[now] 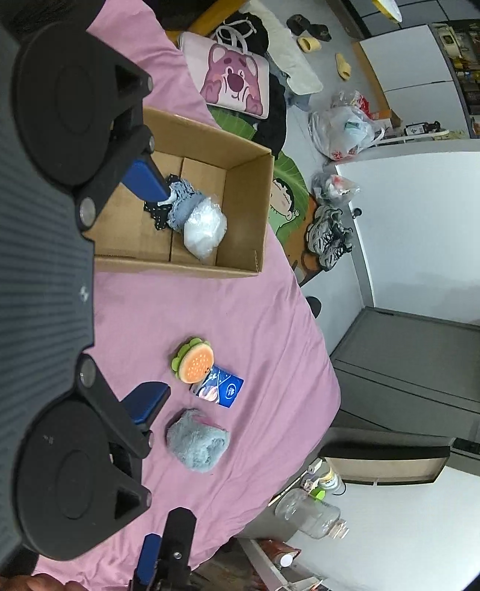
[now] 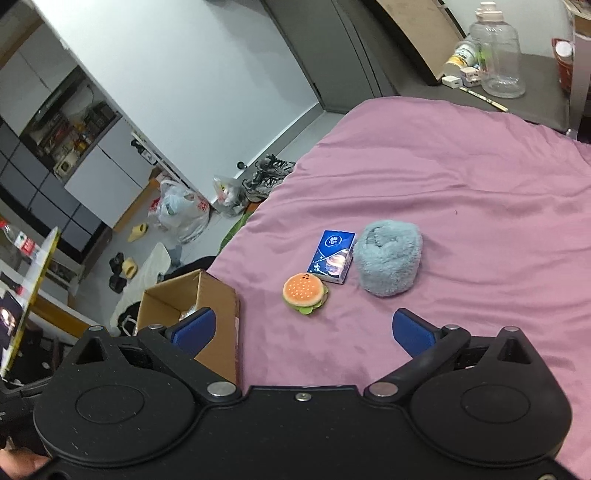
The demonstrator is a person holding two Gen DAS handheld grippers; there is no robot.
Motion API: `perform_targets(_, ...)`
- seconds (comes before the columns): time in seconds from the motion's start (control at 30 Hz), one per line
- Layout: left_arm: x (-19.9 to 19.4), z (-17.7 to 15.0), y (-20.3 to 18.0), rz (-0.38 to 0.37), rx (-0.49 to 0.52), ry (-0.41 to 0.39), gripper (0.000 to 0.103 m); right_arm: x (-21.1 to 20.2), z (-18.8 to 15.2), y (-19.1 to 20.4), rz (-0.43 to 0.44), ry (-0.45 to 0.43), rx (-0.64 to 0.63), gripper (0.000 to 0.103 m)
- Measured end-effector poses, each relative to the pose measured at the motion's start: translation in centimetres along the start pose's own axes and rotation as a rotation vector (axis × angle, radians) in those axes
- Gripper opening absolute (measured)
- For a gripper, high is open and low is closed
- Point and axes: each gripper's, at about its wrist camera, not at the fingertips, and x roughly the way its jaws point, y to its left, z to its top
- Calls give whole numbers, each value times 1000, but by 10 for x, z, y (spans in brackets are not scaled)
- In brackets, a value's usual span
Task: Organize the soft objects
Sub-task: 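Withdraw both open tools from the box back over the bed, then lower both tools onto the grey fuzzy ball from opposite sides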
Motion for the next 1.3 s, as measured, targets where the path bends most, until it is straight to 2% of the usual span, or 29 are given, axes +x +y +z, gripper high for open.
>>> perform_targets(0.37,3,10,-30,25,-19,15,103,-1,15,-20,28,-32,68,103)
perform_targets(0.5,8,10,-38,7,-26,0,103,2,16,-37,27,-40,111,103)
perform_targets(0.57,16,10,-43,-22,-27,18,101,4,16,-46,20,-49,134,101)
perform_targets(0.63,21,9,-49,-38,-14,21,100,7,16,-54,11,-58,159,96)
perform_targets(0.73,31,9,-55,-49,-18,14,99,17,16,-66,7,-51,199,77)
perform_targets(0.83,39,12,-62,-82,-27,3,91,25,17,-75,5,-49,226,64)
perform_targets(0.93,52,15,-68,-113,-47,0,78,35,20,-83,5,-42,249,57)
perform_targets(0.97,57,17,-71,-122,-49,11,70,38,21,-85,1,-42,252,54)
perform_targets(1.13,81,23,-83,-156,-54,31,62,57,28,-98,1,-31,284,50)
perform_targets(1.3,110,27,-93,-184,-84,76,47,78,37,-111,-8,-26,310,50)
